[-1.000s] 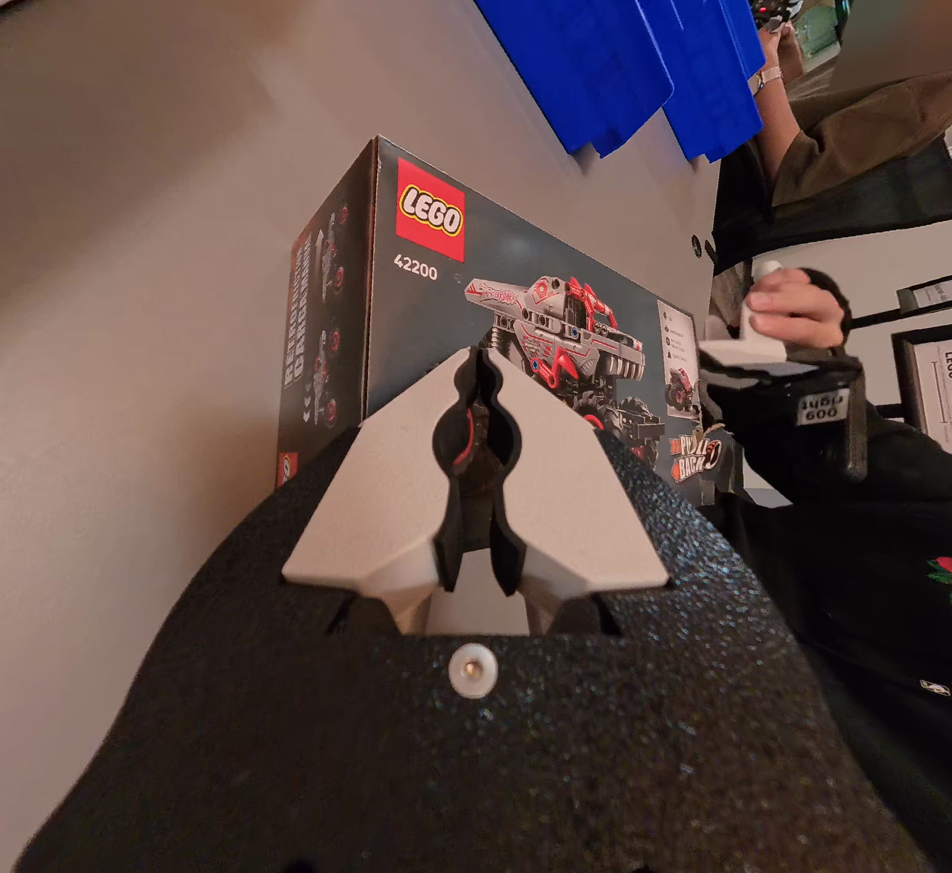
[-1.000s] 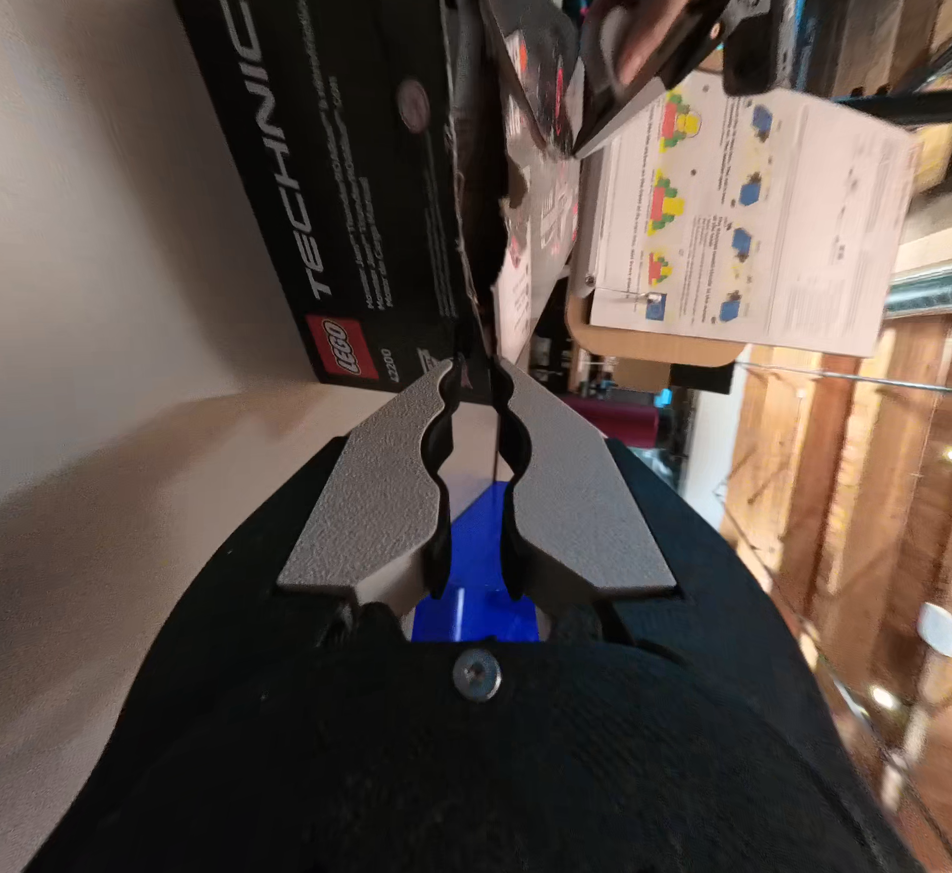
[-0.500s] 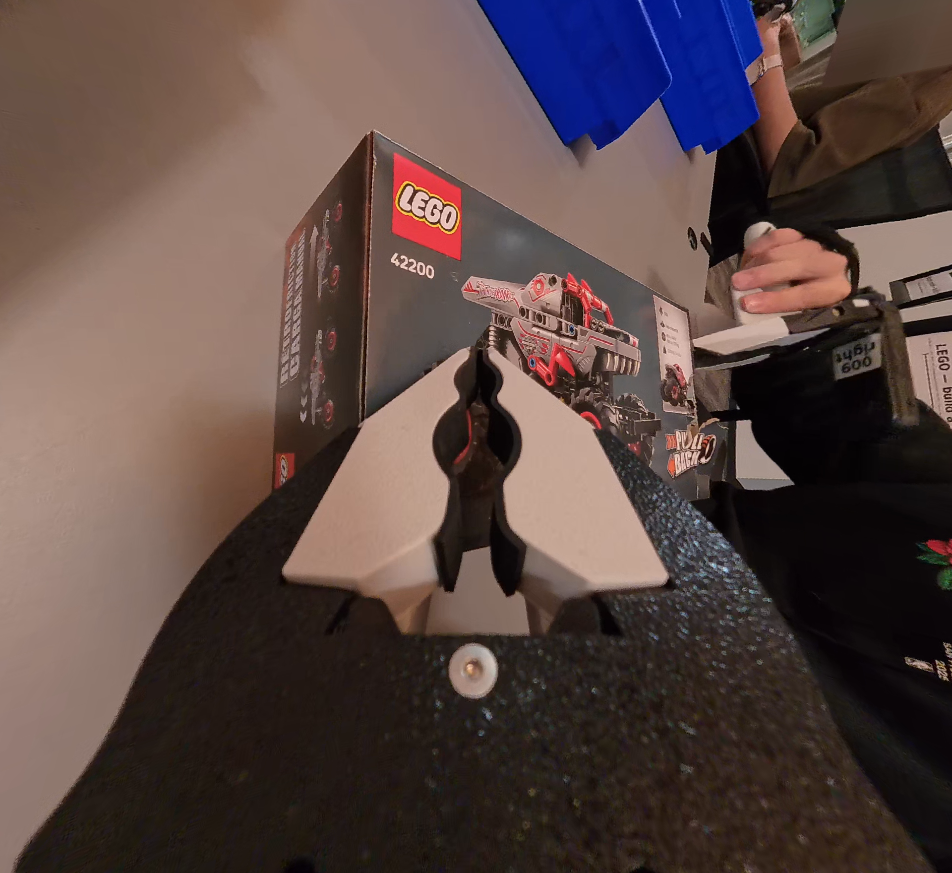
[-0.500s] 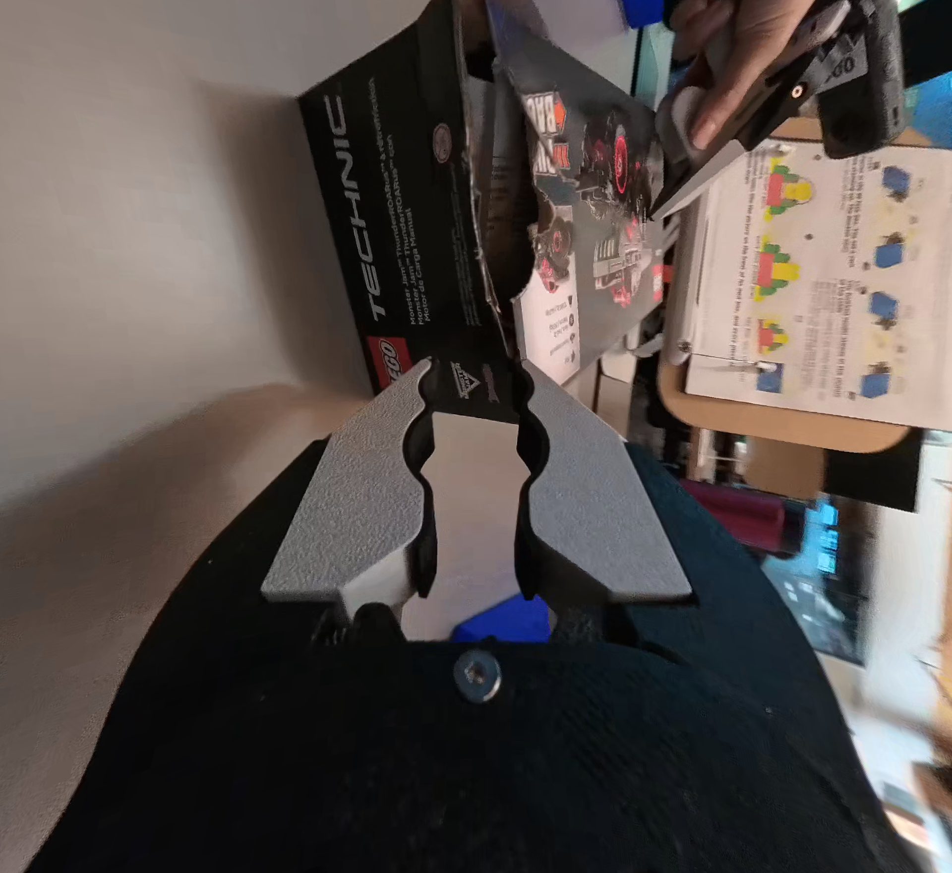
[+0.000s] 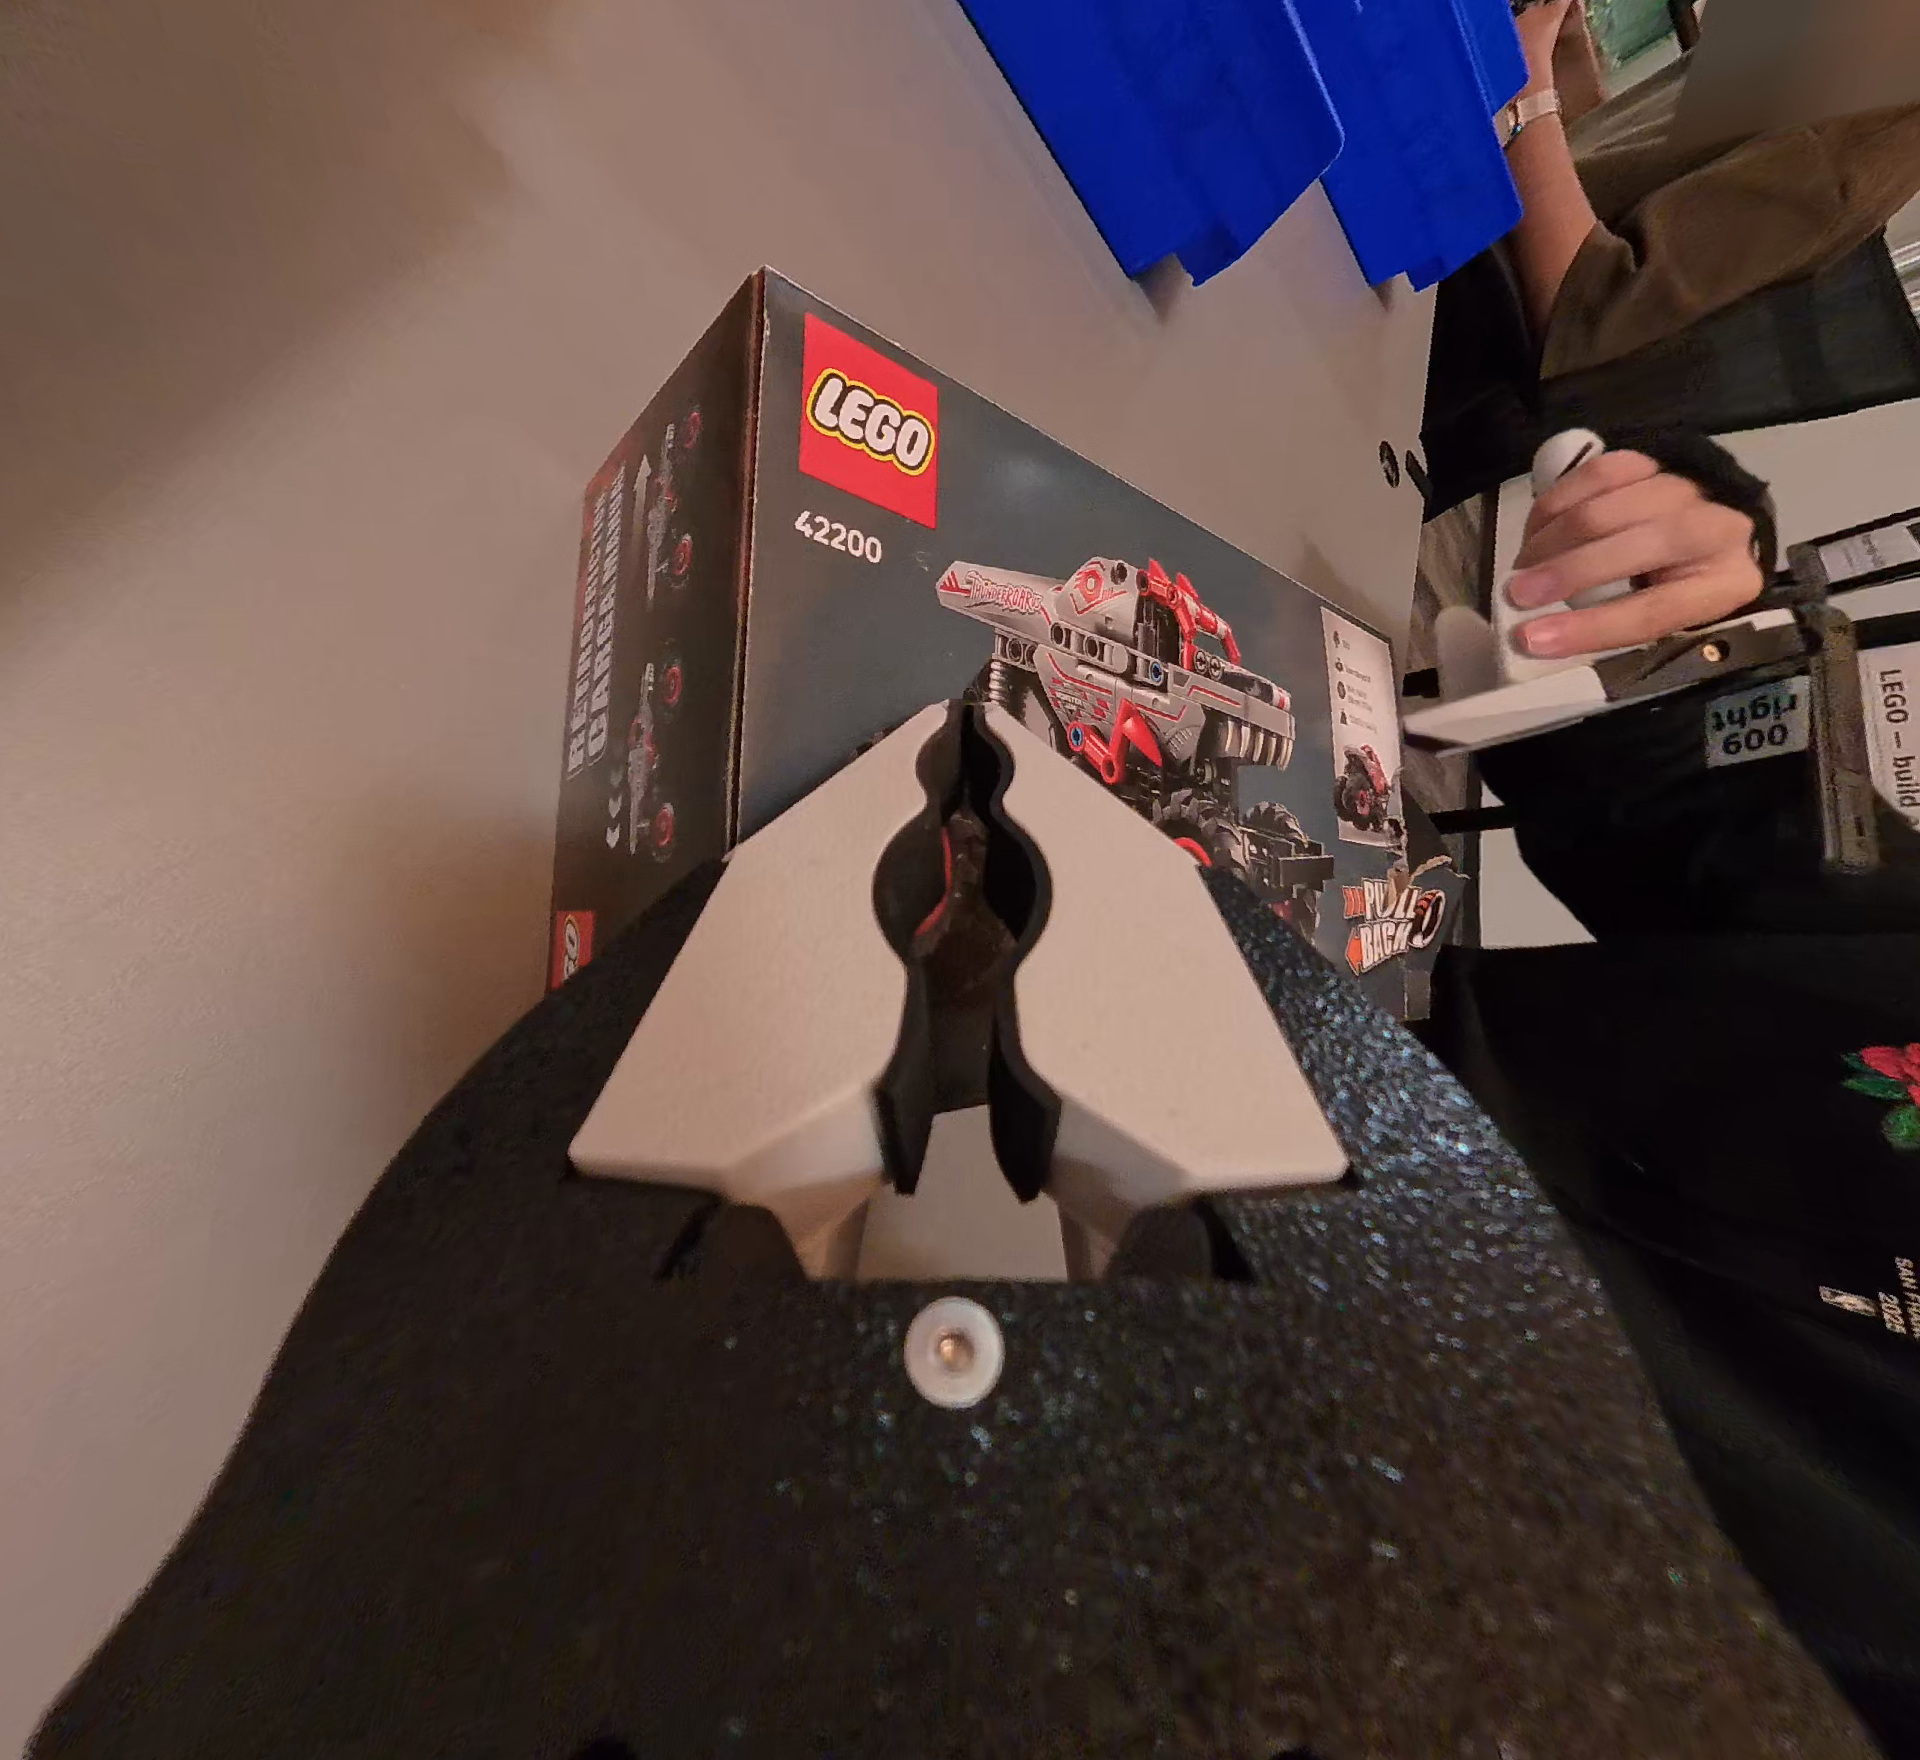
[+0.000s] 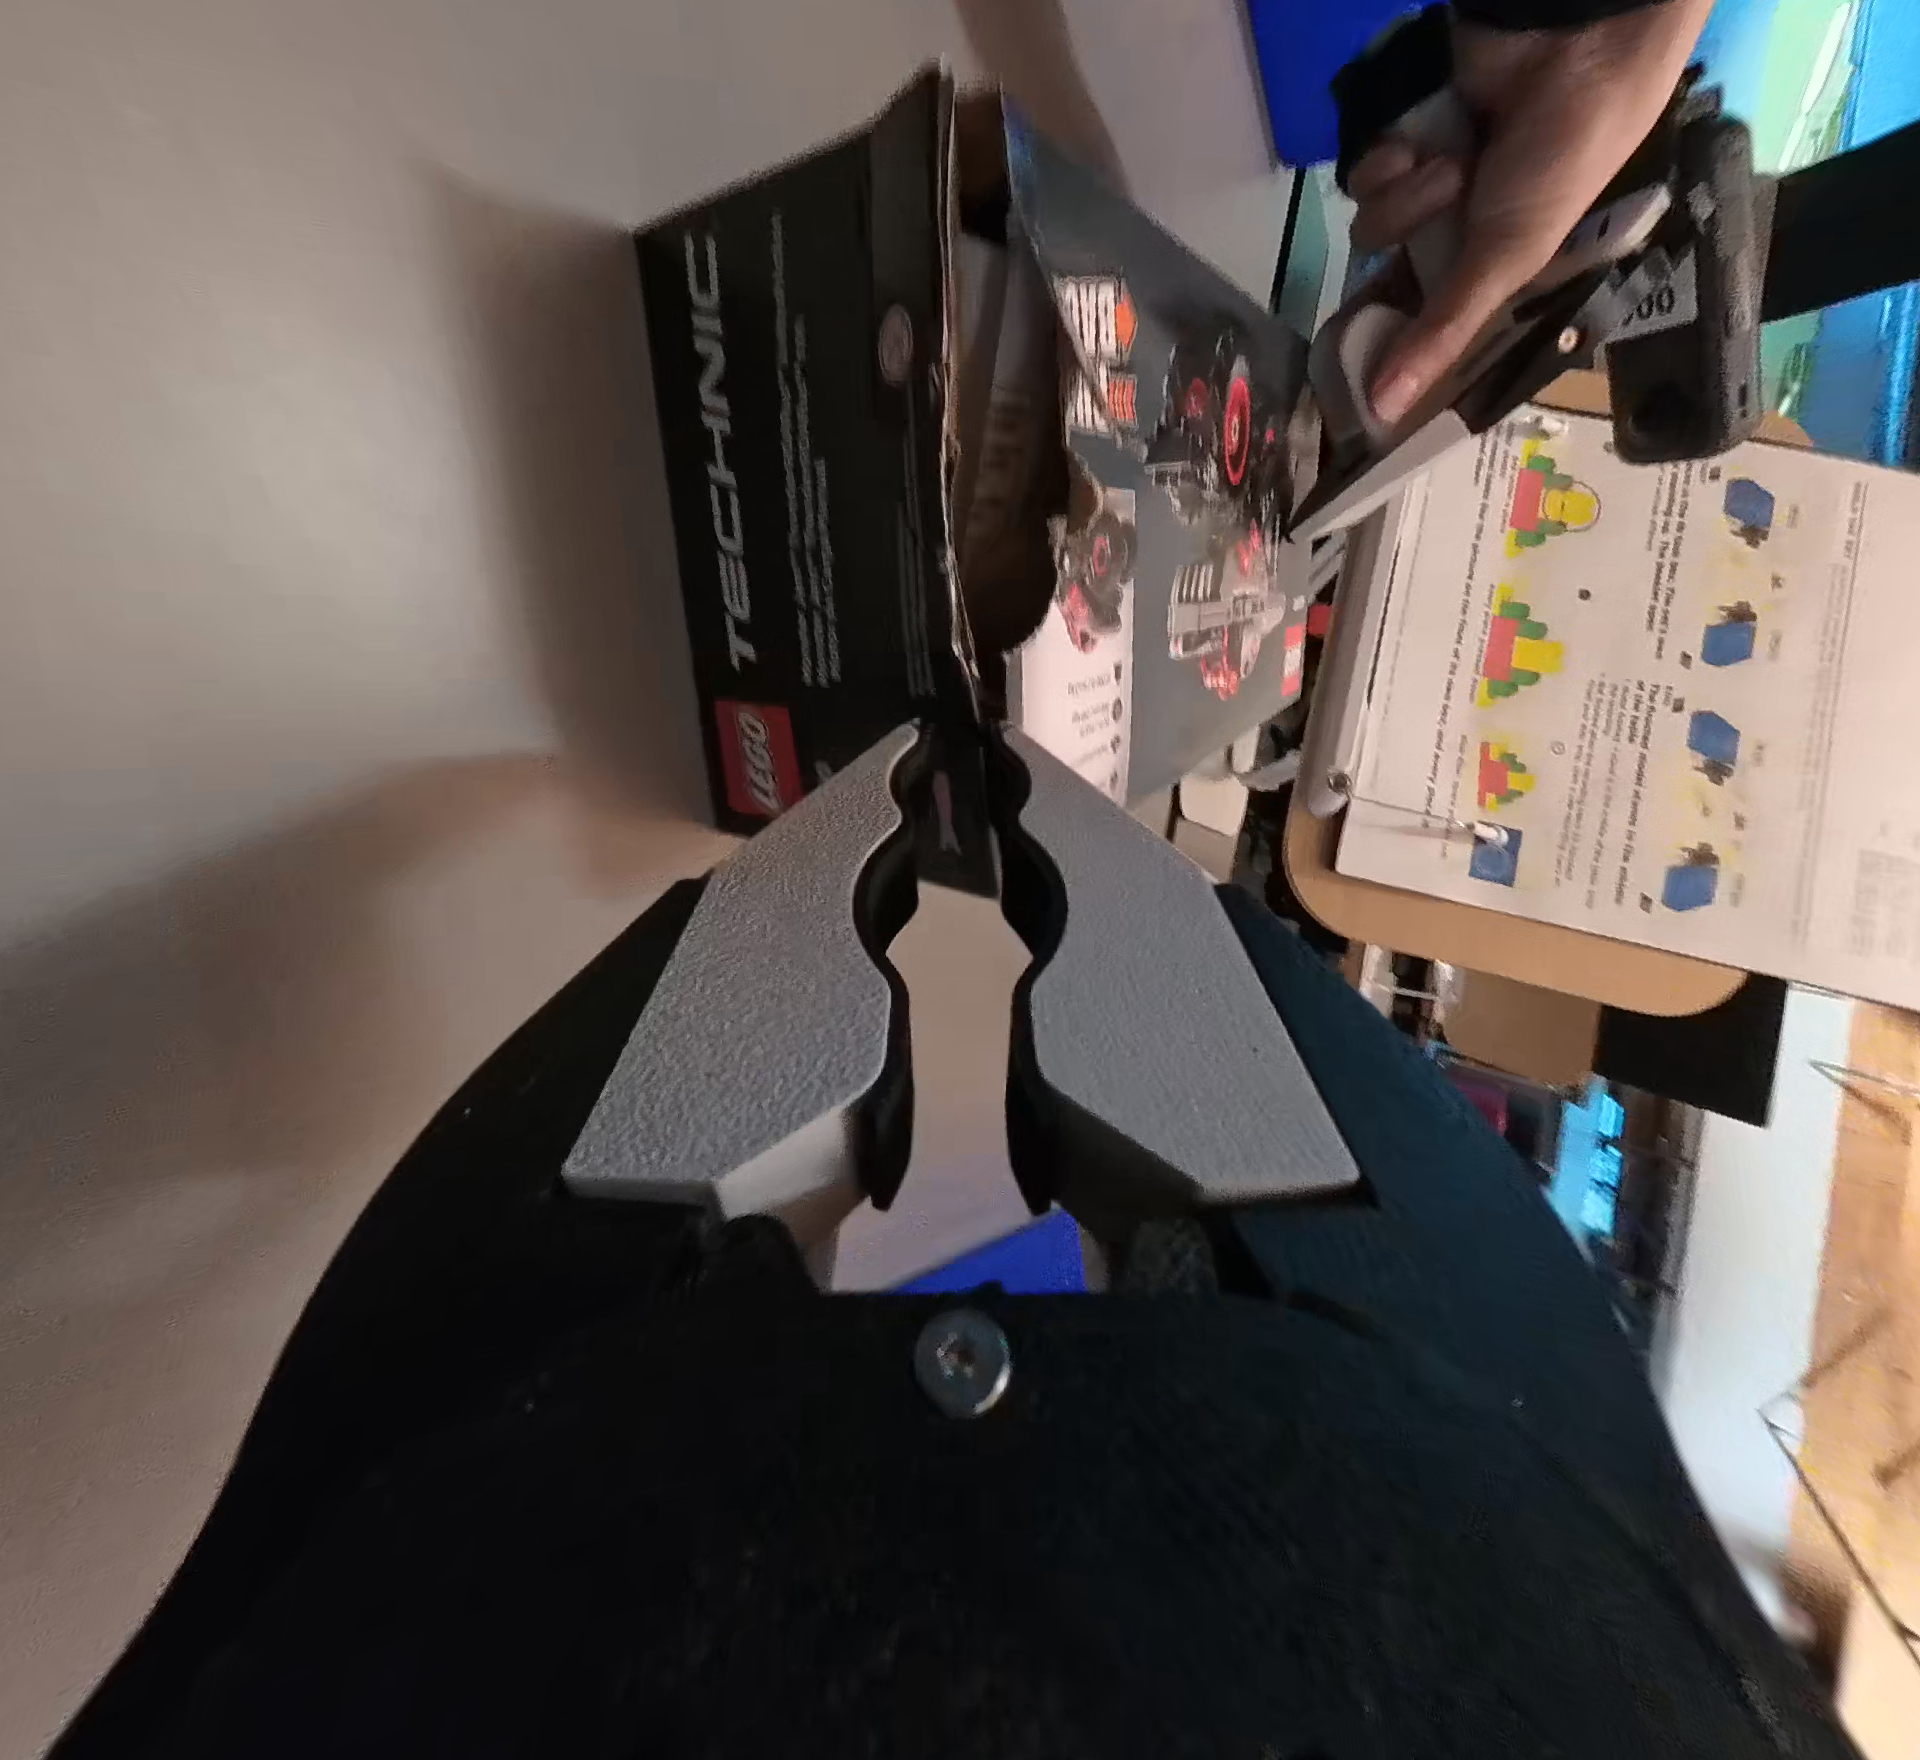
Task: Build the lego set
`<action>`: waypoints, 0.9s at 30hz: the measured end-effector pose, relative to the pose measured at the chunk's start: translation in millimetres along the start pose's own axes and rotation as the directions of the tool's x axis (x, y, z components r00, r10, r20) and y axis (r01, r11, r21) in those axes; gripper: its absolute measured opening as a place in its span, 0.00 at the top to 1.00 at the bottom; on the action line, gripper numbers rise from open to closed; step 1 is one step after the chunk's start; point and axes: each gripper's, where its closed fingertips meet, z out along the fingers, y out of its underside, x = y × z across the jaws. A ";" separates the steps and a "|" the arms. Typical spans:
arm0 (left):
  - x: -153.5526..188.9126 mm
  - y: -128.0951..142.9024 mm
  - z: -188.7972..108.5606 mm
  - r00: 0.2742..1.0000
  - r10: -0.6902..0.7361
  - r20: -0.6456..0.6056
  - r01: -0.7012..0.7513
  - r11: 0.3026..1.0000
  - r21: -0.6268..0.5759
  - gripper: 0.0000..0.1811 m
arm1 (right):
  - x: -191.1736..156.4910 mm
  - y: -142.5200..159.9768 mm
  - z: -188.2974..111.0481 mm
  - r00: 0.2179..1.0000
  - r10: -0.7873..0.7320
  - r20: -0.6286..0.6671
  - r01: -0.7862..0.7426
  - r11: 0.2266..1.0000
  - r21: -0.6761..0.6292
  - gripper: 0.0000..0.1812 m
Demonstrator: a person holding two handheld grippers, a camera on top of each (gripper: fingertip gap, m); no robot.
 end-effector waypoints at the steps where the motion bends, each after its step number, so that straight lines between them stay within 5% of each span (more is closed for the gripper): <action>1: 0.1 0.0 0.0 1.000 -0.002 -0.001 0.002 1.000 -0.001 1.00 | -1.5 -5.4 -0.5 1.000 0.018 0.005 -0.018 1.000 0.025 0.95; 4: 0.1 -0.2 0.0 1.000 -0.004 -0.005 0.004 1.000 0.000 1.00 | -1.7 6.7 5.8 1.000 -0.001 0.018 0.002 0.999 -0.046 0.87; 10: 0.4 -0.2 -0.3 1.000 -0.003 -0.009 0.003 1.000 0.003 1.00 | 1.9 -20.6 1.5 0.996 -0.006 0.088 -0.002 0.996 0.091 1.00; 22: 0.5 0.0 -0.1 1.000 -0.003 -0.015 0.003 1.000 -0.001 1.00 | 4.8 -16.8 6.3 0.996 0.087 -0.016 -0.087 0.996 0.005 1.00; 27: 0.6 0.2 -0.4 1.000 -0.002 -0.016 0.002 1.000 0.000 1.00 | 6.3 -20.1 6.9 0.999 -0.017 -0.040 0.014 0.998 -0.060 1.00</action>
